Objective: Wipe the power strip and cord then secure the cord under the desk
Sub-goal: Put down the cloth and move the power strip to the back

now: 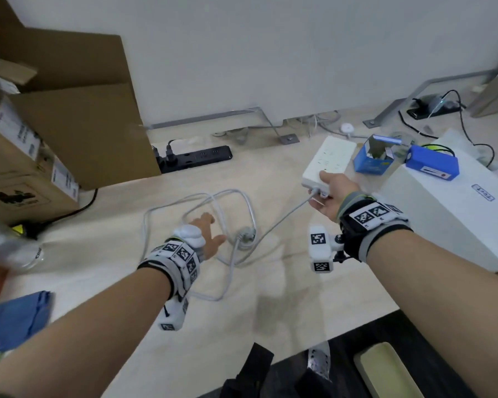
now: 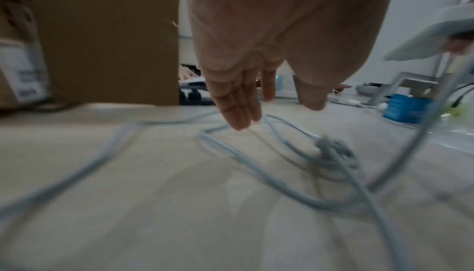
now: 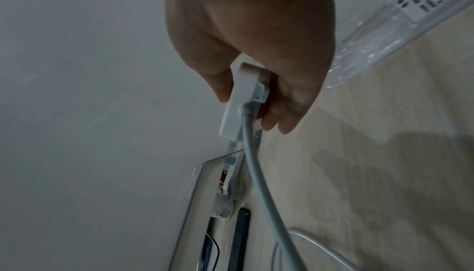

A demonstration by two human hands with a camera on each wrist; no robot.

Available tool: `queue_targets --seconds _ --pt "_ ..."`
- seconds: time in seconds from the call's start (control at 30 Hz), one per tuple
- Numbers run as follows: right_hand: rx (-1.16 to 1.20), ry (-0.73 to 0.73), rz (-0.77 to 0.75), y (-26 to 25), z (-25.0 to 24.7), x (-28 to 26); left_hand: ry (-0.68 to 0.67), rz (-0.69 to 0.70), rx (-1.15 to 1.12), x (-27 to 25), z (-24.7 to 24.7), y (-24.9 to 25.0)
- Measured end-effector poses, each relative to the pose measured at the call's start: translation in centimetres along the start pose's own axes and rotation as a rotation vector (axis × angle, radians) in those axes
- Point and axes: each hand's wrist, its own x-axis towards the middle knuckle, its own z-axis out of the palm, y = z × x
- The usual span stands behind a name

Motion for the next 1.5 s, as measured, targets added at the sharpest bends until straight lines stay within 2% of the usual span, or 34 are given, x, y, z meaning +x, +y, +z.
queue_targets --seconds 0.1,0.23,0.37,0.5,0.63,0.73,0.8,0.9,0.97,1.07,1.13,1.17,1.23,1.3,1.33,1.37,1.43,1.5 --pt "-0.084 0.046 0.040 1.9 -1.3 1.1 -0.092 0.031 -0.004 -0.2 3.7 1.5" --pt "-0.172 0.102 0.065 4.3 -3.3 2.0 -0.203 -0.012 -0.059 0.0 4.3 2.4" --pt "-0.167 0.108 0.116 6.4 -3.8 2.3 -0.090 -0.024 0.024 0.3 2.6 0.9" --pt "-0.189 0.089 0.187 8.7 -2.3 2.5 0.232 -0.230 -0.239 1.3 2.3 -2.6" --pt "-0.182 0.080 0.250 10.6 -0.4 2.5 0.208 -0.326 -0.243 1.3 2.1 -4.9" --pt "-0.211 0.071 0.271 12.2 0.4 2.3 0.115 -0.344 -0.143 0.6 1.7 -5.5" --pt "-0.209 0.081 0.268 12.8 0.5 2.2 0.138 -0.297 -0.061 0.1 1.7 -5.1" --pt "-0.205 0.079 0.253 13.0 0.4 1.7 0.167 -0.023 -0.051 -0.5 2.3 -2.9" --pt "-0.221 0.055 0.248 12.8 0.0 1.2 0.023 0.132 -0.055 -0.7 3.4 -1.1" --pt "-0.270 0.009 0.271 12.3 -0.8 0.3 -0.282 0.248 0.069 -0.8 5.3 1.4" --pt "-0.414 -0.030 0.253 12.2 -1.6 -0.1 -0.365 0.287 0.107 -0.7 6.0 2.6" --pt "-0.556 -0.051 0.220 12.2 -2.1 -0.3 -0.395 0.294 0.085 -0.6 6.3 2.9" --pt "-1.017 -0.075 0.087 11.8 -3.0 -0.3 -0.422 0.309 0.067 -0.3 6.5 3.1" --pt "-1.450 -0.046 -0.131 10.7 -3.6 0.4 -0.418 0.340 0.110 -0.2 6.5 3.0" --pt "-1.539 -0.071 -0.254 10.0 -3.7 0.9 -0.410 0.350 0.127 -0.2 6.7 3.1" --pt "-1.592 -0.149 -0.390 9.4 -3.8 1.9 -0.364 0.348 0.112 -0.2 7.0 3.3" --pt "-1.704 -0.371 -0.665 8.4 -3.7 3.0 -0.183 0.336 0.004 -0.2 7.2 3.6" --pt "-1.793 -0.585 -0.846 7.5 -3.5 4.3 -0.007 0.293 -0.058 0.4 7.6 4.0"
